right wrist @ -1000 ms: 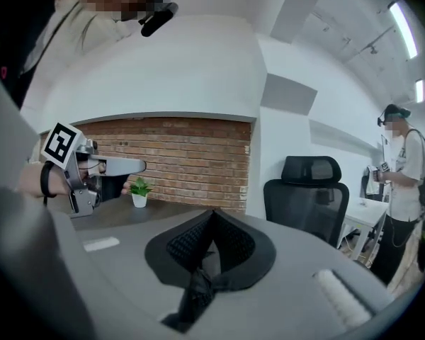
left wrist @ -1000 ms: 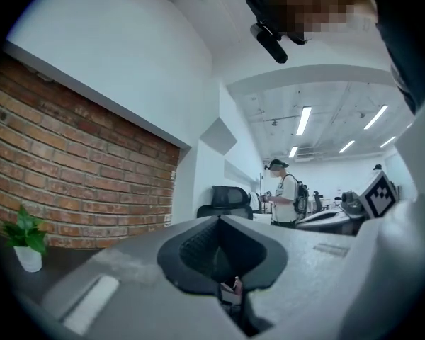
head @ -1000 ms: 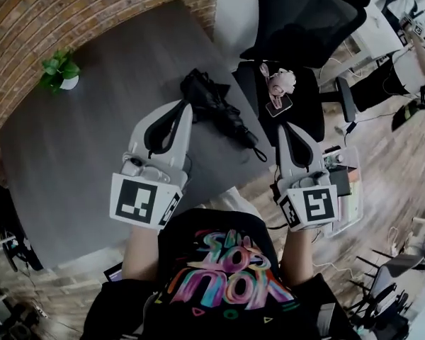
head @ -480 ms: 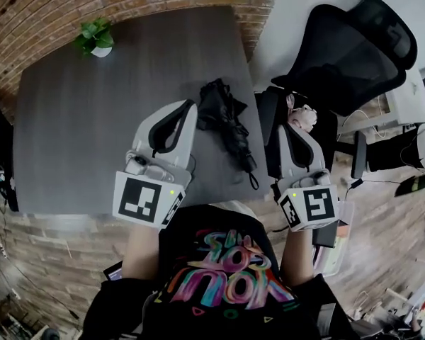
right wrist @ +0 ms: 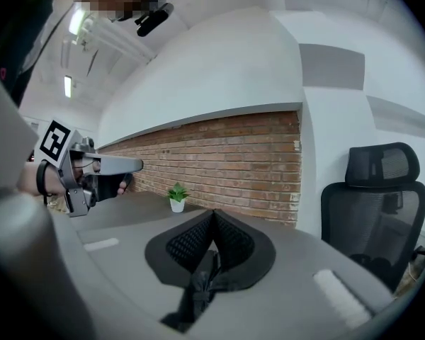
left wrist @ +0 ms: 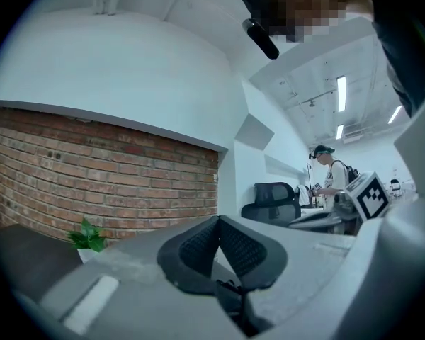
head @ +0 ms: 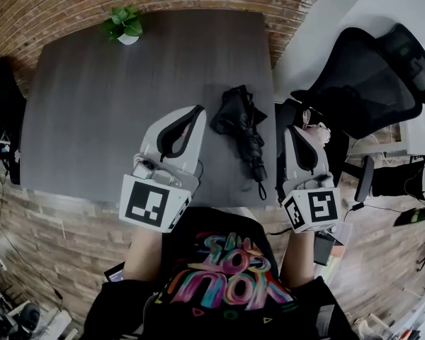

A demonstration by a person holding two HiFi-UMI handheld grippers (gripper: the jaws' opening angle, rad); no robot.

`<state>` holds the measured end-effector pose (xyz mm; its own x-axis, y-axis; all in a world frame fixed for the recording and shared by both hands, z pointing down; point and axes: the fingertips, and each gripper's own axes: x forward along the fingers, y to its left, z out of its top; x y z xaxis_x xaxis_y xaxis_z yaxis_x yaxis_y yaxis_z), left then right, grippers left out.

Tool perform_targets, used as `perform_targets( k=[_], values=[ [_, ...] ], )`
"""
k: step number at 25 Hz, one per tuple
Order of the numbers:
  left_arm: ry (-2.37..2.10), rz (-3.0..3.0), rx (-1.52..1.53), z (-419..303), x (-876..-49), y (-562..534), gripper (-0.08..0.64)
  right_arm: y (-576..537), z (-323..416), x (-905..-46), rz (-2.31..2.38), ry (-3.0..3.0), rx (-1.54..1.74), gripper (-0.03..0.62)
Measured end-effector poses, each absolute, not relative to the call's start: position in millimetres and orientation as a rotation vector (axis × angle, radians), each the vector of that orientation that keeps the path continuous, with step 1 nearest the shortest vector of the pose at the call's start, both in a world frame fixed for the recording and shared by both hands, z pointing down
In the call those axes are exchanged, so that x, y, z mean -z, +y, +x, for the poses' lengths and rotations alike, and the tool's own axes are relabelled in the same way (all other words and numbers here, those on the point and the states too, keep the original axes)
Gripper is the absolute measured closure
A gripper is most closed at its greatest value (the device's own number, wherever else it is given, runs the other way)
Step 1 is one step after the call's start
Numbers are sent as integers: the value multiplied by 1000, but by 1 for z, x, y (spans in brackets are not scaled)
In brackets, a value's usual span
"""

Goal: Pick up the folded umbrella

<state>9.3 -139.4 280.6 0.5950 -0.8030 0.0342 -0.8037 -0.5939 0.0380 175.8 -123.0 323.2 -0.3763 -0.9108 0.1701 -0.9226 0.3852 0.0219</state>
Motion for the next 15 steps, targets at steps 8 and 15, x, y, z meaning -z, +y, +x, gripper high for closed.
perform_targets(
  k=[8,15],
  values=[
    [-1382,2744,-21,-3,-283,-150,558,-133,160,-325,1624,-2476,-113,592],
    [-1366,2743,-30,-5,-286,-158,558,-141,152,-338,1578,-2467,-116,578]
  ],
)
